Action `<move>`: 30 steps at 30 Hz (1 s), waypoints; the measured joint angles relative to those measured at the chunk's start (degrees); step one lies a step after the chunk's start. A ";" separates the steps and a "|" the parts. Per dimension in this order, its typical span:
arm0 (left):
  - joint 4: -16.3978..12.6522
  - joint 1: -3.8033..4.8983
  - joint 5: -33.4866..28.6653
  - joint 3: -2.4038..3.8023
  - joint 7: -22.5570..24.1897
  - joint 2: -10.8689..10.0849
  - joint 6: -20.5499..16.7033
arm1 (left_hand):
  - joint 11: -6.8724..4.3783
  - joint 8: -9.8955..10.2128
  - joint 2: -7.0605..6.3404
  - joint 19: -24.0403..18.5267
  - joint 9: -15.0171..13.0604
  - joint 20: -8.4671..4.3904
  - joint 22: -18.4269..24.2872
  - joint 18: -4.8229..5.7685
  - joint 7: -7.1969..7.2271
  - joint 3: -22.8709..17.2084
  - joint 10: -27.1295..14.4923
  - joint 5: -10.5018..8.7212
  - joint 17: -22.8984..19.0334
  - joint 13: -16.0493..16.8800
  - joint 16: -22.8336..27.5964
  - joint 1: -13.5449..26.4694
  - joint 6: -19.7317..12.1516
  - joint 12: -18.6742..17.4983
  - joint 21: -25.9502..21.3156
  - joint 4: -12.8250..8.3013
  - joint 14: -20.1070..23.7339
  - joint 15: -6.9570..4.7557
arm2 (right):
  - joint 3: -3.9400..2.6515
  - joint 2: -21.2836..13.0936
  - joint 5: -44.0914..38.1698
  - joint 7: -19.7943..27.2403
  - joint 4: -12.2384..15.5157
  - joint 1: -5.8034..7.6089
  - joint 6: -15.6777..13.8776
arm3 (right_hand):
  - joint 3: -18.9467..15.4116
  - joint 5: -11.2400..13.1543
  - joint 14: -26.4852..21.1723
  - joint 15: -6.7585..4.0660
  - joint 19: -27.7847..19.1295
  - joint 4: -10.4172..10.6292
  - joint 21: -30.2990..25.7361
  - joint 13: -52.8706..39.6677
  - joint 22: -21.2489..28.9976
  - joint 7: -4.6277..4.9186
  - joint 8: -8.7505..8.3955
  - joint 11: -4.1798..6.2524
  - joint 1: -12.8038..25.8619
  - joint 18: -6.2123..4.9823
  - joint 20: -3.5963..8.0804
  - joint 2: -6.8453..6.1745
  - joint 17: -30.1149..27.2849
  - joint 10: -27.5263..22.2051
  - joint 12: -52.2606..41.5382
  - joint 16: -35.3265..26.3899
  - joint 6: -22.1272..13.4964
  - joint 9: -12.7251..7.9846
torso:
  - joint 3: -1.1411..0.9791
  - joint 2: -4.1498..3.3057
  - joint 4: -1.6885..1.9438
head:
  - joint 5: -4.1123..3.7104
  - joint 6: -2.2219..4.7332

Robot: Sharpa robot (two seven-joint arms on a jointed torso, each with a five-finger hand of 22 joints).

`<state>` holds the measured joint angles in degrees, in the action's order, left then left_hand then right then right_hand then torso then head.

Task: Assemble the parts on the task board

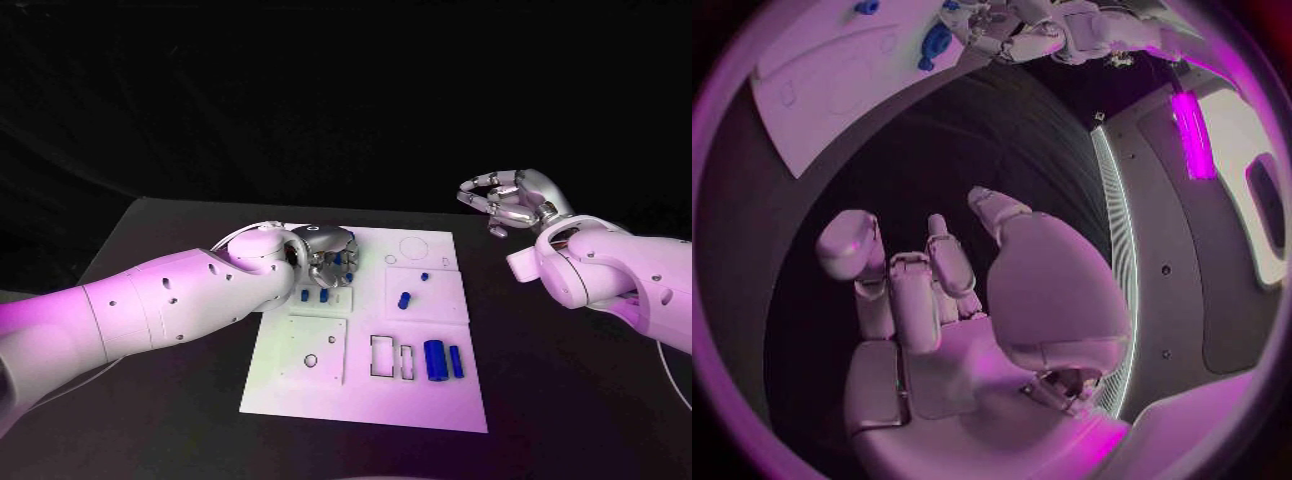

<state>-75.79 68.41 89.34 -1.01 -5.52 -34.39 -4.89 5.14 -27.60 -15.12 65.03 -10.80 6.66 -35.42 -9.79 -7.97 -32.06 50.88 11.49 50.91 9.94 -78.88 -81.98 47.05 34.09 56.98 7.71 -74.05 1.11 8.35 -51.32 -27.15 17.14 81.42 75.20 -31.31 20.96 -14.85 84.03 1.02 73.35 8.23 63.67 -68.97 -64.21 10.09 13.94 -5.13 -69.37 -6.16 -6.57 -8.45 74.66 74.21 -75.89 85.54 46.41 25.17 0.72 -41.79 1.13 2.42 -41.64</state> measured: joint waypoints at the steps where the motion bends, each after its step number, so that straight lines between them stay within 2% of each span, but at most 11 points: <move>1: 0.00 0.00 0.01 0.00 0.00 0.01 0.00 | 0.01 0.00 0.00 0.00 0.00 0.00 -0.30 0.00 0.14 -0.20 0.40 0.00 0.20 -0.07 0.00 0.00 0.14 -0.03 0.27 -0.20 -0.17 -0.17 | 0.00 0.00 0.00 0.00 0.00 0.00 0.00 | 0.00 0.00 0.00 0.00 0.00 0.00 0.00 0.00 0.00 0.00 0.00 0.00 0.00 0.00 0.00 0.00 0.00 0.00 0.00 0.00 0.00 0.00 | 0.00 0.01 0.01 | 0.00 -0.02; 7: 0.00 -0.05 0.01 -0.05 0.13 0.07 0.14 | -1.00 0.68 0.21 1.83 0.10 -0.61 -4.17 0.00 0.40 -1.39 3.58 0.00 2.75 -0.92 -1.58 -0.21 2.24 -0.17 3.25 -0.44 -2.41 -1.02 | 0.00 0.04 0.00 0.00 -0.03 -0.01 0.00 | 0.00 0.00 0.00 0.00 0.00 0.00 0.00 0.00 0.00 0.00 0.00 0.00 0.00 0.00 0.00 0.00 0.00 0.00 0.00 0.00 0.00 -0.08 | 0.00 0.05 0.05 | 0.03 -0.08; 21: 0.16 -0.04 -0.04 -0.03 0.44 0.30 0.33 | -1.24 1.51 0.82 2.89 0.13 -0.84 -6.59 0.01 0.28 -2.17 5.49 0.00 3.54 -2.10 -2.06 0.40 4.19 -2.04 5.06 -0.77 -3.21 -1.36 | 0.00 0.08 0.01 0.01 -0.07 -0.04 0.01 | 0.00 0.00 0.00 0.00 0.00 0.00 0.00 0.00 0.00 0.00 0.00 0.00 0.00 0.00 0.00 0.00 0.00 0.00 0.00 0.00 0.00 -0.08 | -0.03 0.05 0.02 | 0.14 -0.04; 24: 0.25 -0.03 -0.08 -0.03 0.57 0.38 0.18 | -1.42 1.55 1.59 3.57 0.13 -0.92 -7.75 0.01 0.31 -2.83 6.75 0.00 3.97 -2.61 -2.43 0.09 5.25 -3.04 6.01 -1.09 -3.67 -1.41 | 0.00 0.09 0.01 0.01 -0.08 -0.04 0.01 | 0.00 0.00 0.00 0.00 0.00 0.00 0.00 0.00 0.00 0.00 0.00 0.00 0.00 0.00 0.00 0.00 0.00 0.00 0.00 0.00 0.00 -0.08 | -0.03 0.04 0.02 | 0.14 -0.04; 30: 0.38 -0.09 -0.22 -0.07 0.83 0.33 -0.55 | -1.18 2.47 1.81 3.98 0.03 -0.92 -8.81 0.01 0.17 -3.78 8.39 0.00 4.08 -3.61 -2.44 0.32 5.94 -5.53 6.78 -1.73 -4.38 -1.29 | 0.00 0.11 0.01 0.01 -0.11 -0.06 0.01 | 0.00 0.00 0.00 0.00 0.00 0.00 0.00 0.00 -0.01 0.00 0.00 0.00 0.00 0.00 0.00 0.00 0.00 0.00 0.00 0.00 0.00 -0.07 | -0.03 0.02 0.01 | 0.09 -0.01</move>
<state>-75.42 68.33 89.12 -1.08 -4.69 -34.06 -5.44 3.95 -25.13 -13.31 69.01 -10.77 5.74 -44.24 -9.79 -7.80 -35.85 59.28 11.49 54.99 6.34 -81.32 -81.66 52.99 28.56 63.76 5.98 -78.43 -0.18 8.35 -51.21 -27.14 17.15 81.31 75.14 -31.30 20.96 -14.85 84.03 1.02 73.35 8.23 63.68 -68.97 -64.21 10.09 13.94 -5.13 -69.37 -6.16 -6.57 -8.45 74.66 74.21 -75.89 85.54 46.41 25.09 0.69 -41.76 1.14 2.52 -41.65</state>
